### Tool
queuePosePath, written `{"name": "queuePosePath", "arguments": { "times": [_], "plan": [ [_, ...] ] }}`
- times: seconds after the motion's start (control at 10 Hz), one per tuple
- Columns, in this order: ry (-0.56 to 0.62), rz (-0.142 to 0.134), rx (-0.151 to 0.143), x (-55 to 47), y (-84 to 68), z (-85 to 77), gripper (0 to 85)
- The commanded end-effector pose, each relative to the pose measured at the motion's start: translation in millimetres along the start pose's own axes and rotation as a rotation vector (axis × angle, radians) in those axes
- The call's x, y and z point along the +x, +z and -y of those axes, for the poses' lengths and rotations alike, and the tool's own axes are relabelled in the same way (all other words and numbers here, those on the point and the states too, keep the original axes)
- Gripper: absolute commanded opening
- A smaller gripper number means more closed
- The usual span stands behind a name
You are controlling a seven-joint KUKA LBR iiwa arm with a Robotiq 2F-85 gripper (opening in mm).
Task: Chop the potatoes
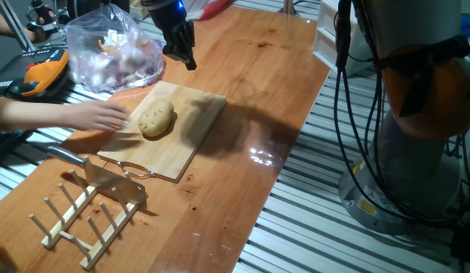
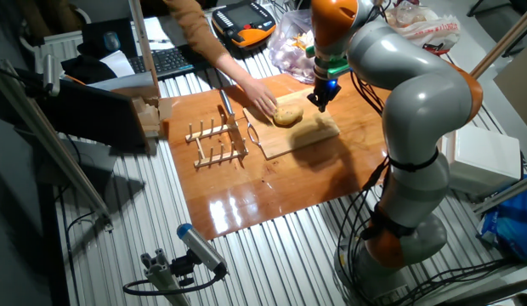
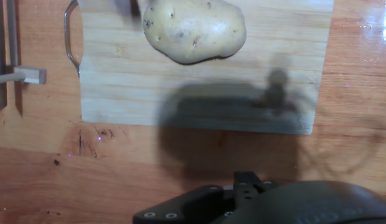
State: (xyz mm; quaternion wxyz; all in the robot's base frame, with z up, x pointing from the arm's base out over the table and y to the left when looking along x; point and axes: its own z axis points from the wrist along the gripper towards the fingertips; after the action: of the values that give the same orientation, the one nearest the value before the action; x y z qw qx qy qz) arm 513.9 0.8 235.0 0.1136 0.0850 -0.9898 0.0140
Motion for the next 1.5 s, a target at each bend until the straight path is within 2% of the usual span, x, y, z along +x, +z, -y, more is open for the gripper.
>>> {"name": "queuePosePath", "arguments": {
  "times": [0.0,0.7,1.1,1.4],
  "plan": [
    [-0.002,0.001,-0.001,0.1,0.1,0.0,0.0],
    [0.004,-0.004,-0.001,0.0,0.0,0.1,0.0],
    [0.02,-0.021,0.004,-0.7,-0.8,0.3,0.0],
    [0.022,-0.02,0.004,-0.7,-0.9,0.3,0.0]
  ]
}}
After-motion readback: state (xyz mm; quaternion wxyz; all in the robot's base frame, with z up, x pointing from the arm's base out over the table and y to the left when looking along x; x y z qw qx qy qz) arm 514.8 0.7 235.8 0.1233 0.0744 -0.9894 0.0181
